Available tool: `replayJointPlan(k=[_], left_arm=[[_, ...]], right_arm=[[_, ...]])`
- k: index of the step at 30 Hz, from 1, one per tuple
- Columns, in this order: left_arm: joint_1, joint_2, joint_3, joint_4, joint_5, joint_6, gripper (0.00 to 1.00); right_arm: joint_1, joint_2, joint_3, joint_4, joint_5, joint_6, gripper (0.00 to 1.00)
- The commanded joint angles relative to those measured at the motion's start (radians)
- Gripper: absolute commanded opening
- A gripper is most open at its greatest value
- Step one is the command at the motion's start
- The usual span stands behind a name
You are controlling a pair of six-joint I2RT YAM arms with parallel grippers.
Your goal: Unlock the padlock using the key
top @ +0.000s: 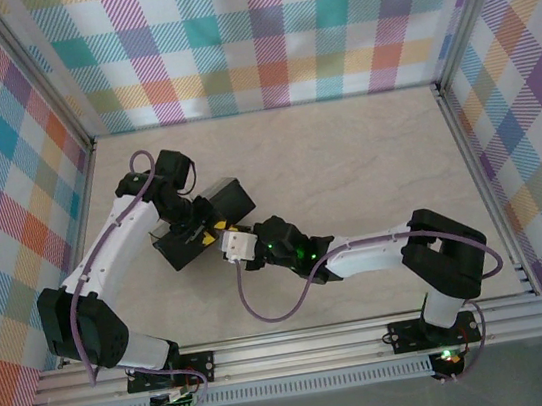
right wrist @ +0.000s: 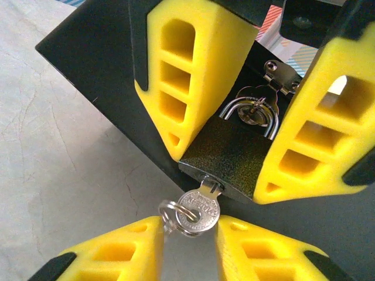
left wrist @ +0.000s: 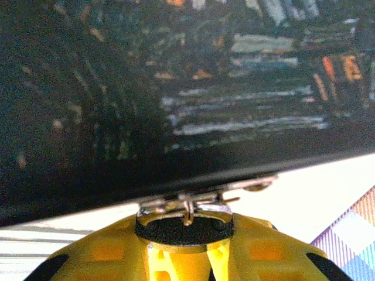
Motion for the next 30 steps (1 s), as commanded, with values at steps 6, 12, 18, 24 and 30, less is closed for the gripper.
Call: replayJointPlan(k=[6, 12, 18, 24, 30], left_arm=[[0.006, -0.010, 0.029, 0.041, 0.053, -0.019, 0.00], [0.006, -0.006, 0.023, 0.048, 0.060, -0.019, 0.00], [0.006, -0.012, 0.010, 0.055, 0.064, -0.019, 0.00], [0.007, -0.023, -0.006, 0.061, 0.063, -0.019, 0.00], [0.007, -0.014, 0.011, 0.058, 0.068, -0.015, 0.00]], right_arm=[[0.015, -0.013, 0.023, 0.049, -0.018, -0.016, 0.27], [0.035, 0.009, 0.042, 0.057, 0.009, -0.022, 0.28], [0.043, 0.034, 0.078, 0.046, 0.018, -0.023, 0.25], [0.046, 0.045, 0.091, 0.014, 0.020, -0.011, 0.18], [0.046, 0.040, 0.071, 0.037, 0.067, 0.038, 0.12]])
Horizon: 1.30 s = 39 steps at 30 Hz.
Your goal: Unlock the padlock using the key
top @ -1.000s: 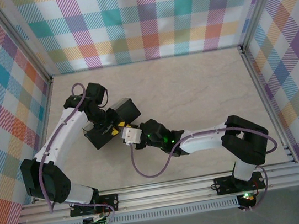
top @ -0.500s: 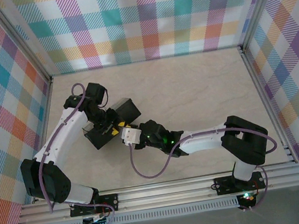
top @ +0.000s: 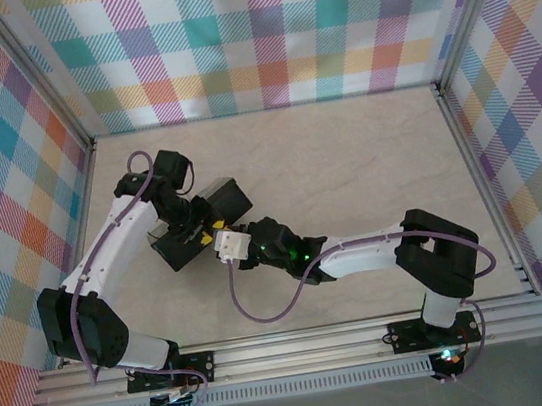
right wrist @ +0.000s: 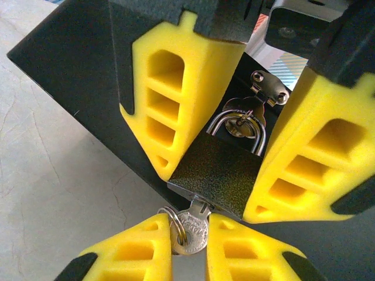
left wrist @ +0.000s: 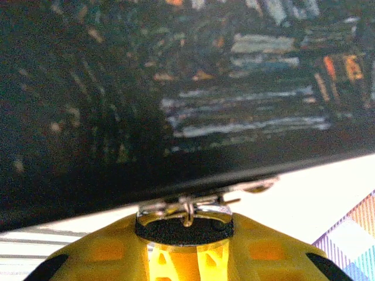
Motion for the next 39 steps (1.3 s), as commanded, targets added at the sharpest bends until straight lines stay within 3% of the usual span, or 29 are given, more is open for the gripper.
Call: replayJointPlan(k=[1, 8, 15, 19, 23, 28, 35, 39], left_arm=[[0.000, -0.013, 0.019, 0.054, 0.074, -0.002, 0.00], [0.001, -0.011, 0.012, 0.063, 0.075, -0.004, 0.00], [0.001, -0.010, 0.012, 0.069, 0.078, -0.003, 0.00], [0.003, -0.012, 0.020, 0.058, 0.071, 0.008, 0.00], [0.012, -0.010, 0.013, 0.060, 0.071, 0.014, 0.00], [0.014, -0.006, 0.024, 0.056, 0.070, 0.017, 0.00], [0.015, -0.001, 0.033, 0.048, 0.067, 0.021, 0.00], [0.015, 0.001, 0.039, 0.043, 0.070, 0.019, 0.00]], right_arm=[[0.022, 0.000, 0.021, 0.047, 0.004, 0.062, 0.11], [0.022, -0.034, 0.030, 0.022, -0.048, 0.353, 0.07], [0.022, -0.044, 0.031, 0.020, -0.118, 0.520, 0.06], [0.022, -0.062, 0.013, -0.005, -0.093, 0.492, 0.09], [0.022, -0.087, 0.011, -0.096, -0.097, 0.397, 0.26], [0.023, -0.095, -0.039, -0.096, -0.027, 0.277, 0.35], [0.022, -0.089, -0.072, -0.068, 0.052, 0.151, 0.39], [0.022, -0.088, -0.091, 0.013, 0.102, 0.121, 0.33]])
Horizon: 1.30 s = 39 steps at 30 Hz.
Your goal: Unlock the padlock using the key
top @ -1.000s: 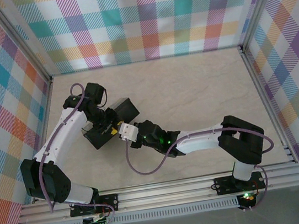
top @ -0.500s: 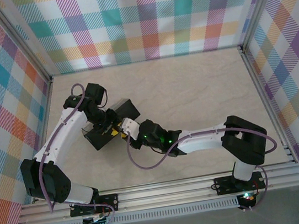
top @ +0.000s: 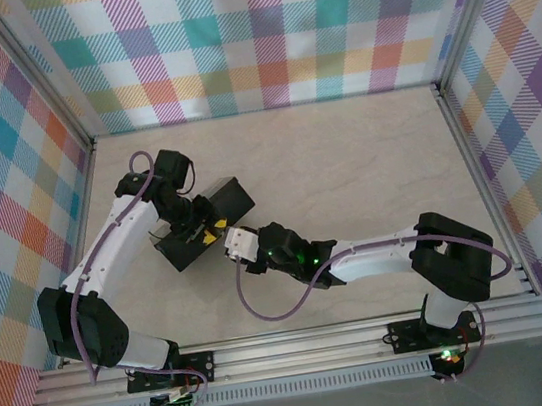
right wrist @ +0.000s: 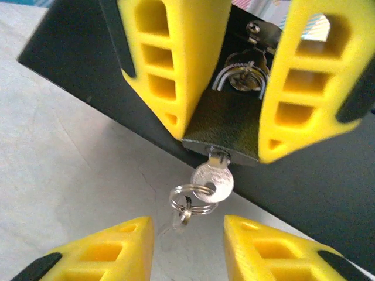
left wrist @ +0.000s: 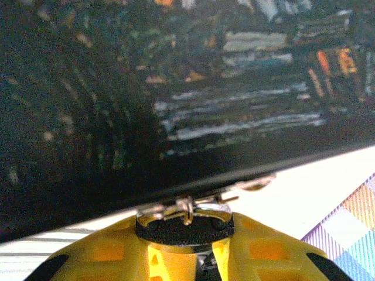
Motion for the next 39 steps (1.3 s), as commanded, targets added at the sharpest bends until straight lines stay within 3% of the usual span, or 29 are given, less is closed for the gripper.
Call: replayJointPlan(k=[1, 7, 16, 39], left_arm=[[0.010, 0.000, 0.040, 0.033, 0.039, 0.016, 0.00], [0.010, 0.003, 0.031, 0.040, 0.041, 0.012, 0.00], [0.010, -0.002, 0.043, 0.033, 0.042, 0.016, 0.00], [0.014, -0.001, 0.067, 0.014, 0.044, 0.024, 0.00]], right_arm=[[0.007, -0.014, -0.020, 0.103, 0.048, -0.057, 0.31], [0.017, -0.005, -0.011, 0.200, 0.034, -0.084, 0.26], [0.022, 0.041, 0.027, 0.189, 0.010, -0.124, 0.20], [0.023, 0.122, 0.017, 0.258, 0.119, -0.269, 0.31]])
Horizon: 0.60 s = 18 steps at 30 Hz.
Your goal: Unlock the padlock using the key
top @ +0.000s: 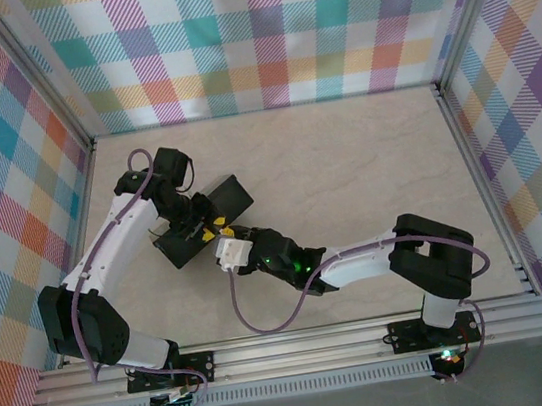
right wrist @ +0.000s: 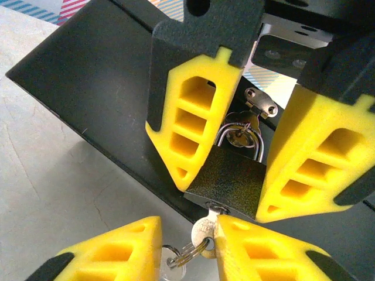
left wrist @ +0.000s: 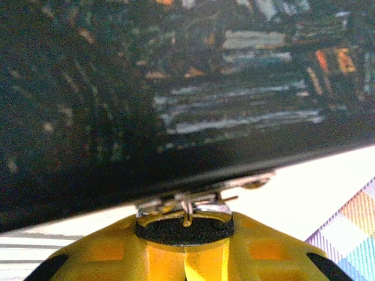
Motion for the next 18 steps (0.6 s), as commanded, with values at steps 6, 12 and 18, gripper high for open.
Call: replayJointPlan(k=[6, 12, 18], left_arm=[[0.009, -0.007, 0.041, 0.018, 0.060, 0.023, 0.00], [0.009, -0.008, 0.042, 0.022, 0.062, 0.020, 0.00], [0.009, -0.014, 0.044, 0.021, 0.062, 0.019, 0.00]], right_arm=[[-0.007, -0.018, -0.014, 0.018, 0.043, -0.038, 0.31], [-0.017, -0.055, -0.031, 0.004, 0.013, -0.010, 0.34], [-0.022, -0.038, -0.029, -0.003, 0.005, -0.016, 0.34]])
